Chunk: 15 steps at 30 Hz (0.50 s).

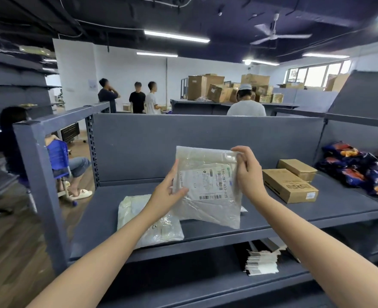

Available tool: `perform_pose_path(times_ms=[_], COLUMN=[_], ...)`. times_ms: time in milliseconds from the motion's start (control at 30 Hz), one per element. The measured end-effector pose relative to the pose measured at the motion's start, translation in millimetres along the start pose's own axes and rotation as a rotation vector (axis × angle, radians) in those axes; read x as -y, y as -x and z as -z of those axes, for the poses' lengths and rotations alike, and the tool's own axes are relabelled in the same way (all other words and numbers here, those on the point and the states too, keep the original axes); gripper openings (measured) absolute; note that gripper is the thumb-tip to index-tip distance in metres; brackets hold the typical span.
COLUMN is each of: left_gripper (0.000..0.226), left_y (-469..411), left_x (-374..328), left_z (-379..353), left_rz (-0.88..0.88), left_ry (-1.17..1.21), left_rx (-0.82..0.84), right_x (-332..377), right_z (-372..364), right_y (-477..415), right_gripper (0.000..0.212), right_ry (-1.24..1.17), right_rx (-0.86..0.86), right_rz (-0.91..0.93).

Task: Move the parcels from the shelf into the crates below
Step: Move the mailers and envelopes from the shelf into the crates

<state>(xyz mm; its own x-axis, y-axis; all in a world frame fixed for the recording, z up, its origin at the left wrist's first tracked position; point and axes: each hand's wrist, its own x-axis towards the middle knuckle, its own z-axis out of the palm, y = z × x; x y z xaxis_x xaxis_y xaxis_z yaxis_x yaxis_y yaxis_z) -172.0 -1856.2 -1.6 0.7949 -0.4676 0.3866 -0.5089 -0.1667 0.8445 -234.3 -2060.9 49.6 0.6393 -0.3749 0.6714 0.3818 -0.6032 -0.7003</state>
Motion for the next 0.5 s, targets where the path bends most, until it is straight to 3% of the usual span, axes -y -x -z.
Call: perform_pose_path(times_ms=[133, 233, 333, 500], left_gripper=[0.070, 0.066, 0.066, 0.068], left_y=[13, 22, 27, 32], left_x=[-5, -4, -4, -6], left_z=[-10, -14, -21, -33], left_rz=[-0.056, -0.025, 0.006, 0.098], left_ry=[0.006, 0.091, 0.181, 0.406], left_rx=[-0.007, -0.092, -0.261, -0.540], right_x=[-9, -11, -10, -10], right_z=[3, 6, 6, -3], right_y=[12, 20, 36, 66], right_gripper=[0.023, 0.040, 0.063, 0.072], right_ry=[-0.004, -0.049, -0.075, -0.339], right_rx=[0.059, 0.145, 0.240, 0.277], right_rz=[-0.080, -0.178, -0.251, -0.325])
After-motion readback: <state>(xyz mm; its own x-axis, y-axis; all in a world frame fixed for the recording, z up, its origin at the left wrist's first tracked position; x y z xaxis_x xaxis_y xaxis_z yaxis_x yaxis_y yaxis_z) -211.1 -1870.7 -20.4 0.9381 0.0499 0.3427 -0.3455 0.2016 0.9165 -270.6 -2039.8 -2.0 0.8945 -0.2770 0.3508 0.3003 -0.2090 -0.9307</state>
